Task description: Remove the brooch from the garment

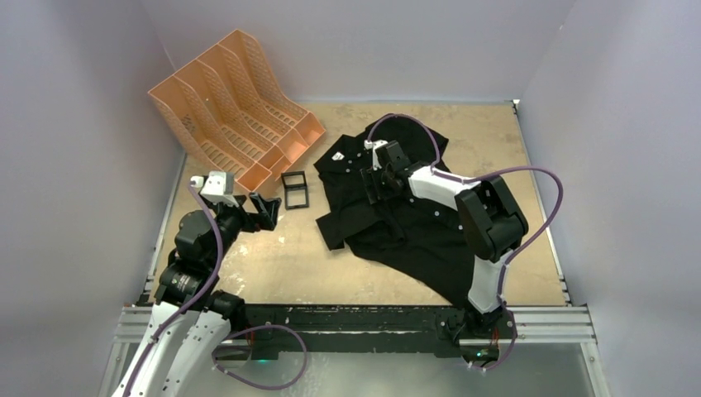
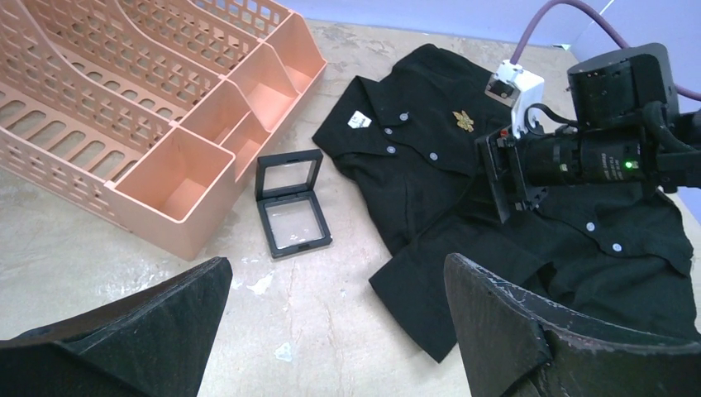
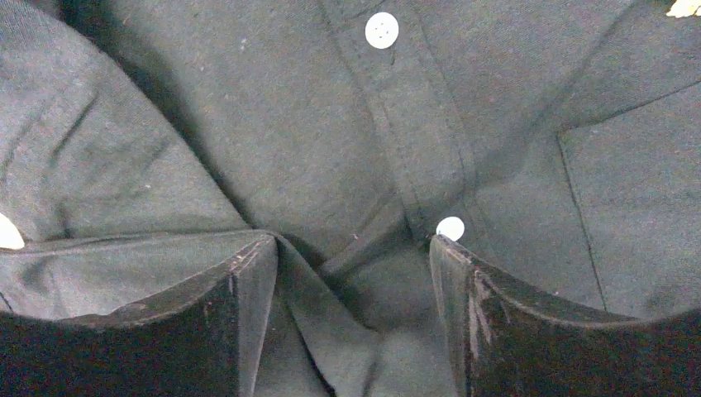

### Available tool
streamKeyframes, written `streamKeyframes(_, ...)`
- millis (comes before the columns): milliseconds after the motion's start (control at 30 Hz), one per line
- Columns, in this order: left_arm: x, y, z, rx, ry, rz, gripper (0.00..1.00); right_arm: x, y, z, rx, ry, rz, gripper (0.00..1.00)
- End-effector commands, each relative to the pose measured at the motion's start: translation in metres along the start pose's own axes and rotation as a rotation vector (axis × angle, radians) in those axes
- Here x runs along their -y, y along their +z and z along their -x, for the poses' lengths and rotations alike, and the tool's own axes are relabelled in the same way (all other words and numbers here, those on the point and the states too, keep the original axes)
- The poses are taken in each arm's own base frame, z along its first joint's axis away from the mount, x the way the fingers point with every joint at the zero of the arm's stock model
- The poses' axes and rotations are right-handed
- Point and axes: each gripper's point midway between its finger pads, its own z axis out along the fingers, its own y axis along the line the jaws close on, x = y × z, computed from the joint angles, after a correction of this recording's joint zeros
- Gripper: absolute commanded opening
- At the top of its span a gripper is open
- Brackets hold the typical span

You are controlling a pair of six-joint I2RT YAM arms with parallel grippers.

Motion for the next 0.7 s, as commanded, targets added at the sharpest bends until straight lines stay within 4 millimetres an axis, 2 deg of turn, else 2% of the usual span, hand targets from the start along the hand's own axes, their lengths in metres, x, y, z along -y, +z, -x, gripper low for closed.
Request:
streamKeyframes(0,0.009,-0.001,0.011,0.033,0.004,-0.048,0.99,0.005,0.004,0.003,-0.009,-0.013,-0.029,0.66)
streamKeyframes(133,0.018,0.002,0.007,0.016,0.011,-0.103,0.99,0.001,-0.001,-0.010,-0.036,-0.010,-0.027,0.53)
streamKeyframes(333,0.022,0.010,-0.001,-0.032,-0.002,-0.119,0.99,-0.018,-0.017,-0.038,-0.078,0.006,-0.013,0.54)
streamKeyframes(467,0.032,0.018,-0.008,-0.097,-0.050,-0.158,0.98,-0.034,-0.031,-0.054,-0.093,0.025,0.025,0.56)
streamKeyframes(567,0.041,0.034,-0.025,-0.228,-0.071,-0.194,0.98,-0.040,-0.044,-0.054,-0.072,0.037,0.054,0.59)
streamKeyframes(667,0.054,0.050,-0.041,-0.344,-0.107,-0.254,0.98,-0.044,-0.061,-0.040,-0.023,0.034,0.075,0.64)
